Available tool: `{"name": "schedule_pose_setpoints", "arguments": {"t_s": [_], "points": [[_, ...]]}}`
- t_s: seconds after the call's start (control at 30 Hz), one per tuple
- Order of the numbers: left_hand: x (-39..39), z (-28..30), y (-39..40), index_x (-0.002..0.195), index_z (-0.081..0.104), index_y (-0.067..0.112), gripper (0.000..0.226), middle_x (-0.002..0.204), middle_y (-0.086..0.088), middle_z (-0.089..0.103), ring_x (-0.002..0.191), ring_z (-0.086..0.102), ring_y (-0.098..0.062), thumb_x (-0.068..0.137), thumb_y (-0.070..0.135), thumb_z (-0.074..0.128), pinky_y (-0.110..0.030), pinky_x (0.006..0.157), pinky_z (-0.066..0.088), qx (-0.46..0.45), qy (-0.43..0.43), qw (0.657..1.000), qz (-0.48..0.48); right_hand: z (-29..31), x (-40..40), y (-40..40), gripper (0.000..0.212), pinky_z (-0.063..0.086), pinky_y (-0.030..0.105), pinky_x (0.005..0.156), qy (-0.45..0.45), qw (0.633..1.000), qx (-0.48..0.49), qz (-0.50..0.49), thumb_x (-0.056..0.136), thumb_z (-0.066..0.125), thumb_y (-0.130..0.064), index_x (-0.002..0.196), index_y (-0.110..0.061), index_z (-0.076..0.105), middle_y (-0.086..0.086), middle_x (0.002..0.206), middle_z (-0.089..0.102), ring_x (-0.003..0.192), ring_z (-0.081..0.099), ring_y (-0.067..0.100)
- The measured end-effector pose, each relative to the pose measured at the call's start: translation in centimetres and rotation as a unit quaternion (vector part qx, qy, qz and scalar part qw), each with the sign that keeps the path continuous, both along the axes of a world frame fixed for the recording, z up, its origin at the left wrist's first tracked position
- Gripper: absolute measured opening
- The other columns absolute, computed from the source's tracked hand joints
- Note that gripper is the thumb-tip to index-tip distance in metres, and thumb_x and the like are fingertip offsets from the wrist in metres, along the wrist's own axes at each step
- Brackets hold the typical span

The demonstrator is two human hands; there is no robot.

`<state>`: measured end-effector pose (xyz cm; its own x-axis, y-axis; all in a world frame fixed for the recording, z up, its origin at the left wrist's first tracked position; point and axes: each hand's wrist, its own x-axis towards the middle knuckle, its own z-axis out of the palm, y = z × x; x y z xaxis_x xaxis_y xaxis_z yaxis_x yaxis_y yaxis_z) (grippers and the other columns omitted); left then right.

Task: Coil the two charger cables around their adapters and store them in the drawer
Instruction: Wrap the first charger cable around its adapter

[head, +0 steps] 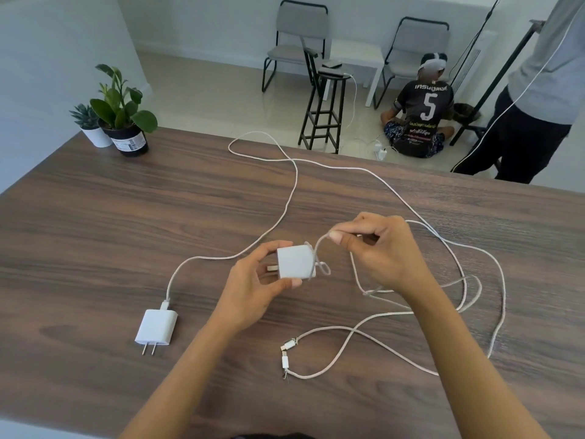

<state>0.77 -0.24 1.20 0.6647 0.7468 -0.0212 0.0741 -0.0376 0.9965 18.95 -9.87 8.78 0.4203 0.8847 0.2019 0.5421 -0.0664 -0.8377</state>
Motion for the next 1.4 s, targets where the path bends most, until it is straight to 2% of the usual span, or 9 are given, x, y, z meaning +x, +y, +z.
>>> {"name": "schedule_pose_setpoints", "arguments": {"t_s": [0.17, 0.4, 0.53, 0.63, 0.8, 0.9, 1.03, 1.27, 1.4], "points": [[-0.6, 1.2, -1.0, 0.113, 0.061, 0.021, 0.056, 0.110, 0.004, 0.068, 0.096, 0.066, -0.013, 0.068, -0.005, 0.079, -0.027, 0.083, 0.053, -0.023, -0.005, 0.999, -0.037, -0.4, 0.6, 1.7, 0.013, 0.035, 0.016, 0.060, 0.014, 1.000, -0.023, 0.002, 0.078, 0.075, -0.017, 0.078, -0.031, 0.076, -0.015, 0.062, 0.063, 0.056, 0.044, 0.003], [-2.1, 4.5, -1.8, 0.114, 0.060, 0.015, 0.058, 0.110, 0.005, 0.069, 0.098, 0.065, -0.010, 0.062, -0.001, 0.080, -0.025, 0.080, 0.054, -0.058, -0.064, 0.995, -0.058, -2.3, 1.7, 2.0, 0.013, 0.048, 0.011, 0.073, 0.172, 0.985, 0.000, -0.008, 0.077, 0.074, -0.010, 0.090, -0.007, 0.075, -0.006, 0.082, 0.075, 0.081, 0.068, 0.001], [-2.6, 5.3, -1.5, 0.111, 0.063, 0.018, 0.060, 0.111, 0.004, 0.070, 0.097, 0.066, -0.012, 0.057, 0.007, 0.083, -0.019, 0.072, 0.052, -0.086, -0.105, 0.990, -0.046, -4.2, 1.9, 1.5, 0.013, 0.046, 0.016, 0.067, 0.183, 0.981, -0.026, -0.052, 0.078, 0.074, -0.008, 0.090, -0.007, 0.075, -0.002, 0.071, 0.075, 0.067, 0.064, 0.005], [-2.4, 5.5, -1.2, 0.108, 0.067, 0.021, 0.068, 0.111, 0.001, 0.070, 0.096, 0.067, -0.014, 0.046, 0.028, 0.092, -0.021, 0.073, 0.053, -0.110, -0.137, 0.984, -0.027, -5.2, 0.8, 1.4, 0.013, 0.042, 0.008, 0.062, 0.192, 0.979, -0.026, -0.058, 0.078, 0.074, -0.007, 0.090, -0.008, 0.075, -0.015, 0.061, 0.070, 0.058, 0.058, -0.007], [-1.0, 5.4, 0.3, 0.113, 0.060, 0.011, 0.058, 0.103, 0.006, 0.071, 0.096, 0.065, -0.007, 0.059, 0.003, 0.080, -0.021, 0.076, 0.054, -0.081, -0.144, 0.984, 0.064, -6.6, -2.4, 0.7, 0.008, 0.037, 0.011, 0.063, 0.171, 0.983, -0.059, -0.026, 0.076, 0.077, -0.018, 0.081, -0.023, 0.078, -0.016, 0.061, 0.069, 0.058, 0.054, -0.007], [-0.2, 4.9, 1.6, 0.119, 0.056, 0.003, 0.057, 0.112, -0.006, 0.066, 0.096, 0.064, -0.007, 0.067, -0.003, 0.076, -0.027, 0.082, 0.056, -0.065, -0.134, 0.981, 0.123, -6.1, -3.8, 0.1, 0.011, 0.037, 0.014, 0.063, 0.147, 0.988, -0.041, -0.029, 0.075, 0.078, -0.021, 0.078, -0.031, 0.077, -0.006, 0.064, 0.069, 0.060, 0.053, -0.003], [0.8, 4.3, 2.5, 0.116, 0.056, 0.011, 0.050, 0.113, -0.007, 0.065, 0.093, 0.064, -0.003, 0.072, -0.001, 0.075, -0.017, 0.073, 0.052, -0.023, -0.115, 0.980, 0.159, -5.6, -5.2, -0.6, 0.010, 0.034, 0.012, 0.057, 0.107, 0.993, -0.045, -0.012, 0.076, 0.078, -0.019, 0.083, -0.026, 0.078, -0.017, 0.058, 0.061, 0.055, 0.048, 0.001], [1.2, 2.4, 3.5, 0.117, 0.057, 0.013, 0.052, 0.111, -0.002, 0.065, 0.092, 0.064, -0.004, 0.071, 0.001, 0.077, -0.024, 0.076, 0.057, 0.017, -0.058, 0.987, 0.146, -4.8, -5.1, -1.9, 0.011, 0.031, 0.013, 0.054, 0.034, 0.999, -0.038, 0.003, 0.077, 0.077, -0.020, 0.083, -0.029, 0.078, 0.000, 0.063, 0.061, 0.053, 0.046, 0.005], [0.7, 1.1, 3.6, 0.119, 0.057, 0.019, 0.053, 0.106, 0.007, 0.067, 0.090, 0.066, -0.003, 0.072, 0.003, 0.077, -0.025, 0.081, 0.055, 0.015, -0.024, 0.992, 0.120, -4.2, -4.5, -1.4, 0.008, 0.032, 0.015, 0.055, -0.011, 0.999, -0.036, -0.002, 0.078, 0.076, -0.022, 0.081, -0.029, 0.078, -0.004, 0.062, 0.061, 0.054, 0.046, 0.006]]}}
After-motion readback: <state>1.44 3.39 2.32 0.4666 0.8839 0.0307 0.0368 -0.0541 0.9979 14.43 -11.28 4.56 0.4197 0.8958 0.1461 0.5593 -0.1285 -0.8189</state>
